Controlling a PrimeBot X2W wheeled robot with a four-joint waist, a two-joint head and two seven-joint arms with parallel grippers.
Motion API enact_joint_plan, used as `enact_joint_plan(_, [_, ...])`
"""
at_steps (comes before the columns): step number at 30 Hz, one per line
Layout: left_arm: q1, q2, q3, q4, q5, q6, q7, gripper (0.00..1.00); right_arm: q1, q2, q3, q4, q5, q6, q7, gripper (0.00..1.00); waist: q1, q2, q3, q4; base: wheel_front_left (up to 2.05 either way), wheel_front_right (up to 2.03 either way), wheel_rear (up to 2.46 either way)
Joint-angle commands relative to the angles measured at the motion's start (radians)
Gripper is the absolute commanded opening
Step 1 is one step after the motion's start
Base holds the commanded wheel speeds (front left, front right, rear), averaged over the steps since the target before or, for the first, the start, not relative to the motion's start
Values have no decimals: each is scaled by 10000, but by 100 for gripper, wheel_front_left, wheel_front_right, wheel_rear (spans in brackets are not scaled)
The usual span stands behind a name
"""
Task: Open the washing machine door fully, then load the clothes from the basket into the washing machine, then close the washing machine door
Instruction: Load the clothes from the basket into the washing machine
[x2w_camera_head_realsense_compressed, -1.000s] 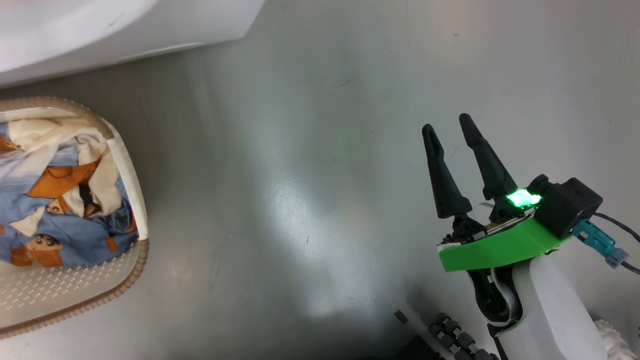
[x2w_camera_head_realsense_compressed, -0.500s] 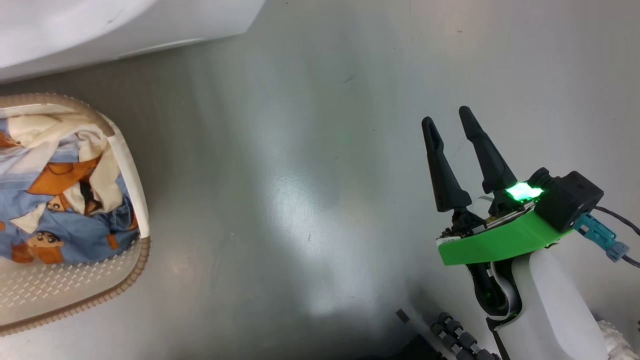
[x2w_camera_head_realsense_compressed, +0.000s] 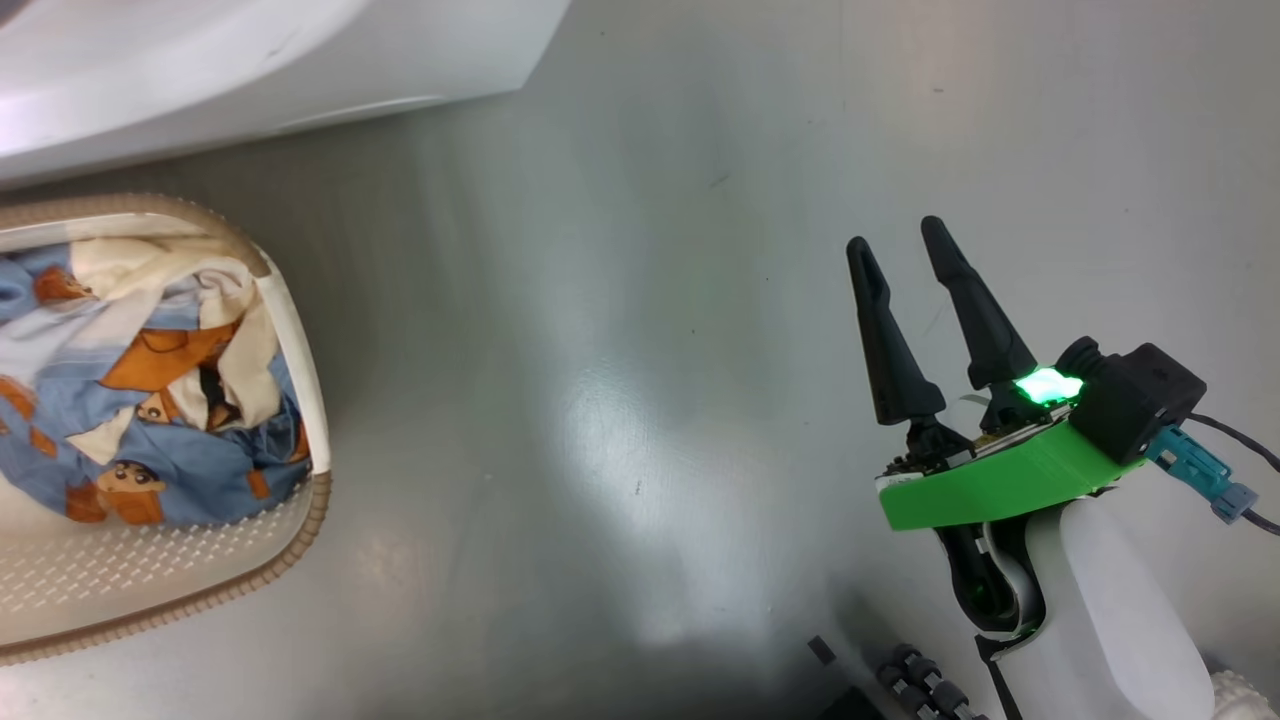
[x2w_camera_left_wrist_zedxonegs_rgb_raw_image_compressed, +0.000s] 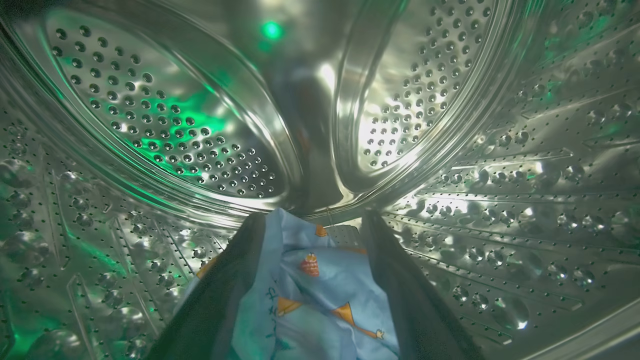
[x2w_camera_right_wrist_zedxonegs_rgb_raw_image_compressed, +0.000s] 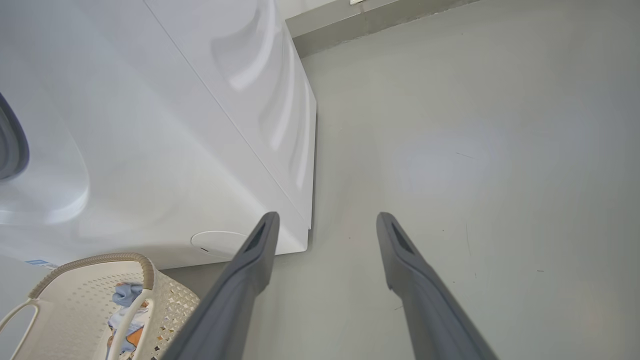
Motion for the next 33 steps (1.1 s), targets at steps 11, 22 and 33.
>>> enact_joint_plan(11, [766,-271,222,245,-102,135,-425,100,440,19,-3,12,-283,62,-48,100,1,0,-836,386,0,0,0])
enact_joint_plan(22, [3110,-1269,1125,-1393,406,410,-446,100,701,19,-176,303,-538,62,-48,100,1,0,-1945,745,0,0,0])
enact_joint_plan(33, [6130,-2414,2522,-3474,1078,431,-447,100,1147,19,-241,651,-795,62,-48,100,1,0,-3274,958,0,0,0])
